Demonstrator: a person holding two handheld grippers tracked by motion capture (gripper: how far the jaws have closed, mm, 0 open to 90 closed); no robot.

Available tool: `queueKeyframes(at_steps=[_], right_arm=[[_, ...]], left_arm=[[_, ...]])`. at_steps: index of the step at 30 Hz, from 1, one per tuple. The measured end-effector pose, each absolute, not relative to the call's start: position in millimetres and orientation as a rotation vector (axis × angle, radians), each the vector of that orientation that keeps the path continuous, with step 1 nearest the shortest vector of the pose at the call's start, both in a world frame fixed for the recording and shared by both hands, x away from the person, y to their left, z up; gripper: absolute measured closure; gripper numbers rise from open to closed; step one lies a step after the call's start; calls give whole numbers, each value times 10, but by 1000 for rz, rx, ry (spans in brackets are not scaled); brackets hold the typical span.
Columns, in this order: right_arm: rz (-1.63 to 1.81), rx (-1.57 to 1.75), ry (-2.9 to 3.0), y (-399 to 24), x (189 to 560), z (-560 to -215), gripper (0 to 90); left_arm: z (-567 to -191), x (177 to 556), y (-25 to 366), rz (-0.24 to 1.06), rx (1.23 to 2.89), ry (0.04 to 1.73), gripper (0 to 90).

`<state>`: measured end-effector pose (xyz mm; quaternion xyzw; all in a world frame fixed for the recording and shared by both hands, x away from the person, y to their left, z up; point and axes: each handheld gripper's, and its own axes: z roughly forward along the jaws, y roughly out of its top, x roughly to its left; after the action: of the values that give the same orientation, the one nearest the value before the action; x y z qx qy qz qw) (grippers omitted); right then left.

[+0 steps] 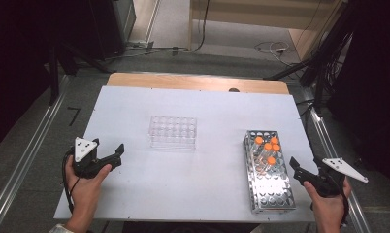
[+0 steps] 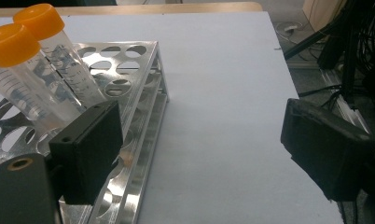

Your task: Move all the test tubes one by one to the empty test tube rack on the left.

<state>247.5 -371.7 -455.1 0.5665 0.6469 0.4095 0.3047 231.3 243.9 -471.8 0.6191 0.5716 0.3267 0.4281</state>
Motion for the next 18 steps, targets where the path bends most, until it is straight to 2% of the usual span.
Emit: queueKeyframes(at_steps=[18], right_arm=[[1128,1472,1771,-3581,2348,-4510,124]], left_arm=[[-4727,2353,2349,789,1580,1384,140]])
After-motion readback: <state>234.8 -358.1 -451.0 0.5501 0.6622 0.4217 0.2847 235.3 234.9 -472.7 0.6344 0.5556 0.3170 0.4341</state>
